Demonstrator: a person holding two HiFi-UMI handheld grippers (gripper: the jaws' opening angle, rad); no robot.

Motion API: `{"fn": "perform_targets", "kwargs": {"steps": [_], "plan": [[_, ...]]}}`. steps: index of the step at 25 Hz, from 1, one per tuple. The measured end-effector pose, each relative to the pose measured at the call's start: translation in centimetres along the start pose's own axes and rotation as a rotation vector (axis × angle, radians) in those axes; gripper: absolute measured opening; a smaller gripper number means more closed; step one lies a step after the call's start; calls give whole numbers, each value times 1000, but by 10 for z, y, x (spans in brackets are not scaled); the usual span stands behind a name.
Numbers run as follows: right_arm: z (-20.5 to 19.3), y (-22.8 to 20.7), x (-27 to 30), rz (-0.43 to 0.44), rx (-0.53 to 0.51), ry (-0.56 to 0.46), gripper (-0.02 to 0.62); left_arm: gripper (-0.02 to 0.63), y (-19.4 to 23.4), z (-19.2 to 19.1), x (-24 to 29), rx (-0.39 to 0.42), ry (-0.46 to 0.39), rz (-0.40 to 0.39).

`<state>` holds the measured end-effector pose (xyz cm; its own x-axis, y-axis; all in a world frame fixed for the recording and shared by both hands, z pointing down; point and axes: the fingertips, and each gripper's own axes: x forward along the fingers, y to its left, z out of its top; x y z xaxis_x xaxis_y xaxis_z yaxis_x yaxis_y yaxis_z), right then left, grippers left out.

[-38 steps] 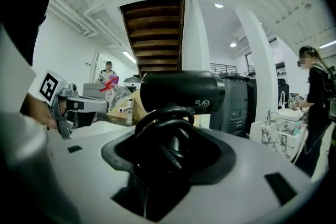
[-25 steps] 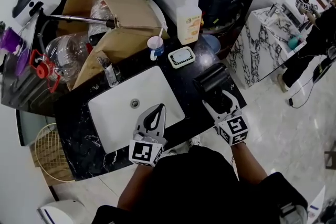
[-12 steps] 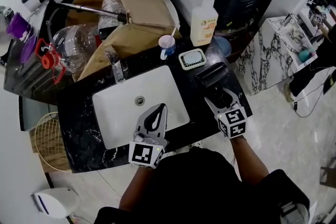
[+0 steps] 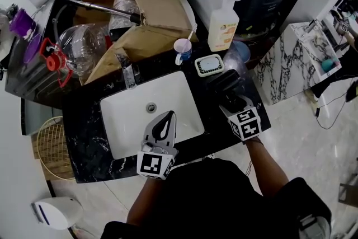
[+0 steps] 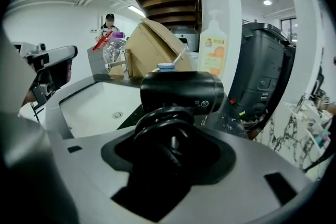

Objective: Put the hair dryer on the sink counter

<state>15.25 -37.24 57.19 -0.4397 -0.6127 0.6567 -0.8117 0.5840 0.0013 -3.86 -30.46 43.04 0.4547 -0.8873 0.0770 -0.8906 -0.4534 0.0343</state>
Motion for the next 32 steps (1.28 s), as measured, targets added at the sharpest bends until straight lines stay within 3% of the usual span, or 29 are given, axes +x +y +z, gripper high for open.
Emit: {"fn": "perform_targets", "kwargs": {"steps": [15,22,32], "plan": [[-21,5,27,65,32,164,255,-6,13,-9,1,-19,12,10],[-19,3,31,67,36,185,256,-6,30,-9,-4,-37,9,46],[-26,4,32,51,24,203,259,-6,22,-8,-1,-41,-1,19]]}}
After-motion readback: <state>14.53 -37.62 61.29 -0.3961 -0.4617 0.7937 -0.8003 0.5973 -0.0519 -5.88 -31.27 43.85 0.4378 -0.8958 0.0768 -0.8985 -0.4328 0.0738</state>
